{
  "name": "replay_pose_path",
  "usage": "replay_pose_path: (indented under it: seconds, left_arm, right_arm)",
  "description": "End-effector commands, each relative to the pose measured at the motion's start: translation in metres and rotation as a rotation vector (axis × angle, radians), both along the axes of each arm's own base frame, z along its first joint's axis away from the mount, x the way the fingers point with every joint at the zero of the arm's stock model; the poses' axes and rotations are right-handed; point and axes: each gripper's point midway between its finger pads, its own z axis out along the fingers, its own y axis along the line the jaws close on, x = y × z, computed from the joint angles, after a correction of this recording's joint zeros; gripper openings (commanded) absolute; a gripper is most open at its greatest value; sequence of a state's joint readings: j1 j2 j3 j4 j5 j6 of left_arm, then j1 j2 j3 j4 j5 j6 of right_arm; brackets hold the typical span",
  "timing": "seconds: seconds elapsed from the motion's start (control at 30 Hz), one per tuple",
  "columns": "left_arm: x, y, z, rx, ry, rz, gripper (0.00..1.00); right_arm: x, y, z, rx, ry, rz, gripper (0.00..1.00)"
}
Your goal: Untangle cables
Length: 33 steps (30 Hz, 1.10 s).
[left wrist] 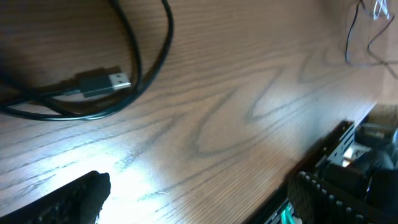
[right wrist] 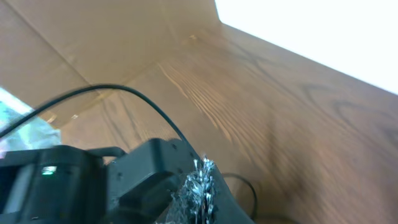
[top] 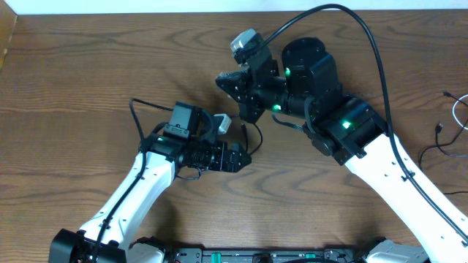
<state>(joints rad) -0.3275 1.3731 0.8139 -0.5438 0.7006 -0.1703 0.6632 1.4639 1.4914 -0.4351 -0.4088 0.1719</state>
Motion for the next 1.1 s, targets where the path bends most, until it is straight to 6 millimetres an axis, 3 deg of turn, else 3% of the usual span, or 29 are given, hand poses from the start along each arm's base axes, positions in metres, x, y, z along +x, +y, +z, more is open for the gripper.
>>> replay_pose_path:
  seconds: [0.0,0.2,0.23,0.3,0.43,0.77,0.97,1.07]
  left_arm:
    - [0.001,0.003,-0.007,0.067,-0.038,-0.031,0.96]
    - [0.01,0.032,-0.025,0.247,-0.027,0.095,0.95]
    - [0.013,0.039,-0.028,0.284,-0.026,0.133,0.95]
    - [0.018,0.05,-0.032,0.339,-0.02,0.207,0.95]
    - [0.028,0.073,-0.036,0.442,-0.016,0.373,0.95]
    - [0.047,0.11,-0.035,0.533,-0.048,0.58,0.95]
    - [0.067,0.119,-0.042,0.514,-0.06,0.634,0.95]
    - [0.071,0.113,-0.056,0.502,-0.034,0.618,0.82]
  right_arm:
    - [0.014,-0.022,-0.009,-0.069,0.013,-0.139,0.01]
    - [0.029,-0.089,-0.07,-0.349,0.149,-0.445,0.08]
    - [0.03,-0.108,-0.083,-0.386,0.211,-0.533,0.12]
    - [0.029,-0.124,-0.096,-0.399,0.286,-0.6,0.25]
    - [0.028,-0.144,-0.118,-0.397,0.425,-0.697,0.44]
    - [0.024,-0.123,-0.171,-0.442,0.601,-0.6,0.45]
    - [0.022,-0.117,-0.185,-0.457,0.645,-0.574,0.36]
    - [0.022,-0.118,-0.185,-0.458,0.647,-0.574,0.38]
